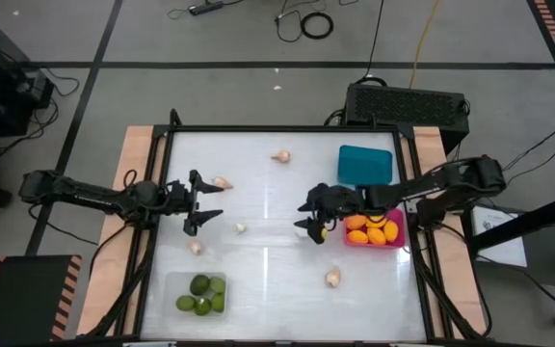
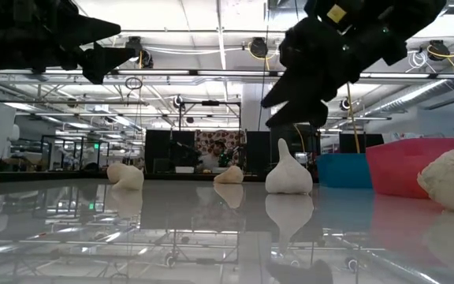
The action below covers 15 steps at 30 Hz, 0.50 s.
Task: Sort produce into baskets
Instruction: Put the white garlic into the blue bin
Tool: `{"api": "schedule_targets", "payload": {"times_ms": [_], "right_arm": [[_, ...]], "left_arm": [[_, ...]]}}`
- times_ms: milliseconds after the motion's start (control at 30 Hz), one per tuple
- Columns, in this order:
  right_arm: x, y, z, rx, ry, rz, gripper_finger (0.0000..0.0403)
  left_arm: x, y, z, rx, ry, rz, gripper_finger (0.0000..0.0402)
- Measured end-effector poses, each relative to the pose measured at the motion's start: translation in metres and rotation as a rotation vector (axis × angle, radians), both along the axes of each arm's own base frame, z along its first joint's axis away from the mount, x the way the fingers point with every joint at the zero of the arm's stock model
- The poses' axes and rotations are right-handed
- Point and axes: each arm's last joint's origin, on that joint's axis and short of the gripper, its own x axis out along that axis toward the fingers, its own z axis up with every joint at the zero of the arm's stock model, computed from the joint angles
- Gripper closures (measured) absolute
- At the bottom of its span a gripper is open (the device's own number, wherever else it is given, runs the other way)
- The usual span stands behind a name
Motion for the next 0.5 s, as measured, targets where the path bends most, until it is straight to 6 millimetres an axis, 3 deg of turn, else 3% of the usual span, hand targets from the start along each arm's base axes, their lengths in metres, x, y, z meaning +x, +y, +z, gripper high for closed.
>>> {"api": "schedule_targets", "payload": {"times_ms": [500], "right_arm": [[0.01,0.005,-0.041,-0.008,0.136,0.013,0.0152]], "left_arm": [[0.0,0.0,-0.001,0.003,0.008,0.0,0.0089]]}}
